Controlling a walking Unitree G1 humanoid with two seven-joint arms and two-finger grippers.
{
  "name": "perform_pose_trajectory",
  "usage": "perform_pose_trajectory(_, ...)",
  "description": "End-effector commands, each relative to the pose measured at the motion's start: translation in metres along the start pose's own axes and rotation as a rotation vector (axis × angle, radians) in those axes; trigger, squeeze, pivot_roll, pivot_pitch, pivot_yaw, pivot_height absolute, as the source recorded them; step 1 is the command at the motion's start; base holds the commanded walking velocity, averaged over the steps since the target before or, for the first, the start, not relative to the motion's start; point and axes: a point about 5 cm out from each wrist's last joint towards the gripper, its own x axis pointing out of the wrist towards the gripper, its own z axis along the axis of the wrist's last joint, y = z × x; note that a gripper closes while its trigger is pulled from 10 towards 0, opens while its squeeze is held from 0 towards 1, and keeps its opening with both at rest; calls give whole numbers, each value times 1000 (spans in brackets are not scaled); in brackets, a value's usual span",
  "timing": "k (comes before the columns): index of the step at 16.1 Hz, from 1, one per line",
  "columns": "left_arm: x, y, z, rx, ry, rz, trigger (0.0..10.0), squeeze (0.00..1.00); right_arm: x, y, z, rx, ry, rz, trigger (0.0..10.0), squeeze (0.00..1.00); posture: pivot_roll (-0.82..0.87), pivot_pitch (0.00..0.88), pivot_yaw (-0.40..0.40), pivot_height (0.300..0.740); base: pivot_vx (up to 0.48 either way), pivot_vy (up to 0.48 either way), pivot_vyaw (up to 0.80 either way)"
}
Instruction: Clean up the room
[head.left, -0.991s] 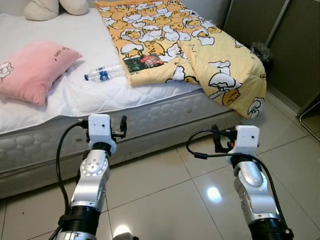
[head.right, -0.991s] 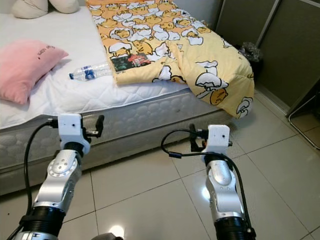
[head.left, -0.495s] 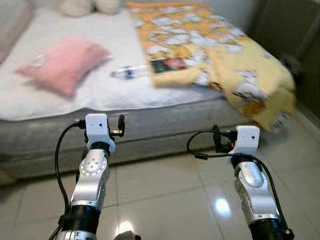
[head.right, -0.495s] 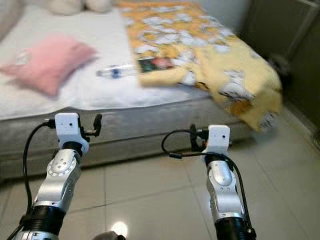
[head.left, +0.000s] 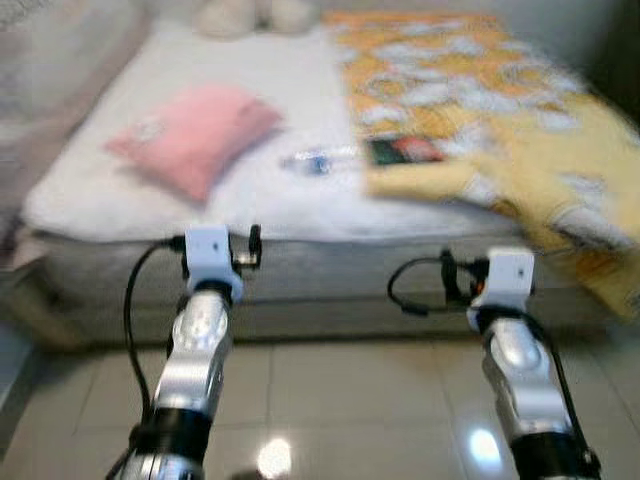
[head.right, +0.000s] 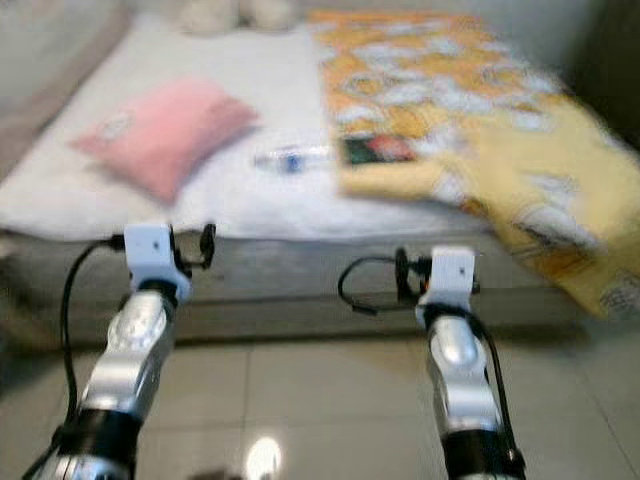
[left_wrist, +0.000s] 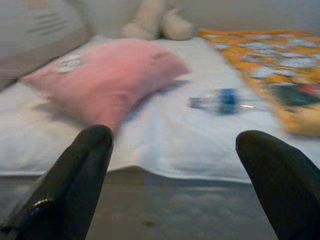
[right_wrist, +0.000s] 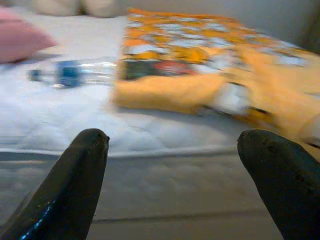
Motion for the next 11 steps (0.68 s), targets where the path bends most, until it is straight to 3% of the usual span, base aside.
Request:
perform_pose_trajectory(1, -1, 12, -2, 10, 12, 43, 10000, 0, 4, 12, 6, 7, -28, 32, 10000, 0, 14, 0, 2, 740, 461, 0, 581)
perform_pose_trajectory(7, -1, 14, -1, 11, 3, 59, 10000, 0, 4, 14, 6, 7, -27, 43, 10000, 0, 16, 0, 1, 740, 477, 0, 552)
perform_pose_trajectory(11, 1, 15, 1, 12, -3, 52, 10000, 0, 4, 16, 4, 15, -23, 48, 10000, 0, 18, 0, 2, 740, 480, 0, 0)
